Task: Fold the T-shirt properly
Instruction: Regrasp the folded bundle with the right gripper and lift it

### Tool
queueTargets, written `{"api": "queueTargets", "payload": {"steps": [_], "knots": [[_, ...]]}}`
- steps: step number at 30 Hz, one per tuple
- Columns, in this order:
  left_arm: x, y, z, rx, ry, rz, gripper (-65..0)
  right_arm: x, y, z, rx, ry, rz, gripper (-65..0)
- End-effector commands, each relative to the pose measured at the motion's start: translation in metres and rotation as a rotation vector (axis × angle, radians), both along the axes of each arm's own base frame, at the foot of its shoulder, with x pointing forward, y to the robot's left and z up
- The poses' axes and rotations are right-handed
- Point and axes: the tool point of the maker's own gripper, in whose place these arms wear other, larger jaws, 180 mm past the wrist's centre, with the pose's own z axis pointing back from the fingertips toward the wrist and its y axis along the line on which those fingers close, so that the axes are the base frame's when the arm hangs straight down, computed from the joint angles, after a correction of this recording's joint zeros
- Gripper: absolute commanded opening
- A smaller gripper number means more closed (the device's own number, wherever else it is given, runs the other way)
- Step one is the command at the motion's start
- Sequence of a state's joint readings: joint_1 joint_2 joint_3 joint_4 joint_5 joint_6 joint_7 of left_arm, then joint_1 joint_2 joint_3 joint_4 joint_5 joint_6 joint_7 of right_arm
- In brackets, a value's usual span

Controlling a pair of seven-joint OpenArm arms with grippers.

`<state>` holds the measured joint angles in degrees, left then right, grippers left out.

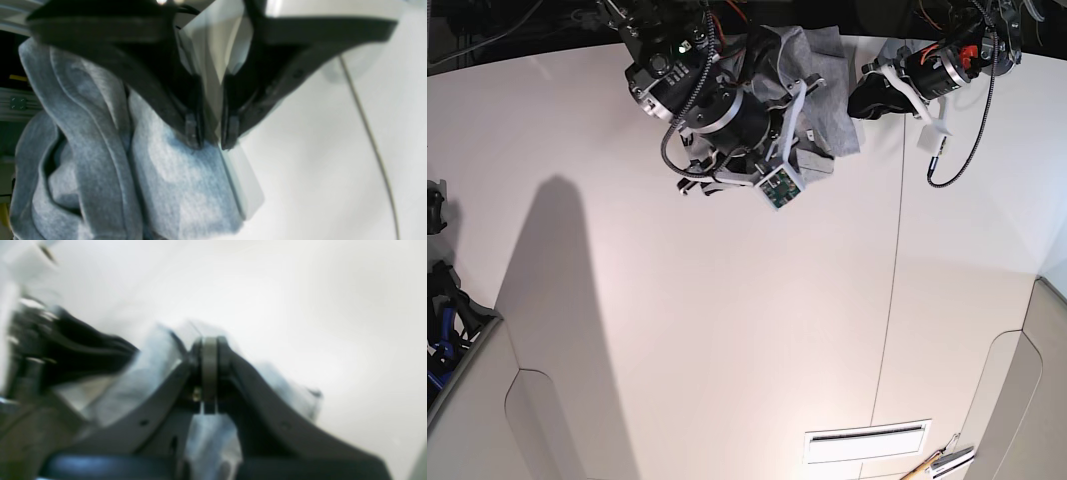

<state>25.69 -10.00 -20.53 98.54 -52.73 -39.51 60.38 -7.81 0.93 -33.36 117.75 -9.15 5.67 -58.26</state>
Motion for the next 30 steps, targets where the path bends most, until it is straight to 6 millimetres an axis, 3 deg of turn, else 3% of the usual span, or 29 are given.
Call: {"api": "queueTargets", "payload": {"steps": [1,3,7,14,17,20,25,27,30], "knots": [[0.005,0.0,0.007,-0.009,-0.033,-0.001,-54.5,0.011,-0.01,0.008,-0.018,-0.054,-0.052,-65.0],[0.005,0.0,0.007,-0.009,-0.032,-0.001,-54.5,0.02,-0.033,0.005,-0.095,-0.092,-0.125,-65.0],[0.006,0.0,0.007,-0.009,-0.033,-0.001,-54.5,0.019,-0.045,-0.006,-0.144,-0.084,-0.133,-65.0],[0.006,0.0,0.008,-0.012,-0.034,0.0,-54.5,0.018,-0.061,-0.072,-0.246,0.03,-0.145,-65.0],[0.006,0.0,0.007,-0.012,-0.034,0.0,-54.5,0.026,-0.072,-0.081,-0.259,0.032,-0.176,-65.0],[0.006,0.0,0.007,-0.011,-0.034,0.0,-54.5,0.043,-0.079,-0.064,-0.242,-0.014,-0.215,-65.0],[0.006,0.0,0.008,-0.012,-0.034,0.0,-54.5,0.07,-0.083,-0.007,-0.179,-0.132,-0.286,-65.0],[0.006,0.0,0.008,-0.012,-0.034,0.0,-54.5,0.068,-0.079,0.012,-0.159,-0.152,-0.253,-65.0],[0.007,0.0,0.009,-0.014,-0.043,0.006,-54.5,0.048,-0.046,0.028,-0.07,-0.14,-0.048,-65.0]]}}
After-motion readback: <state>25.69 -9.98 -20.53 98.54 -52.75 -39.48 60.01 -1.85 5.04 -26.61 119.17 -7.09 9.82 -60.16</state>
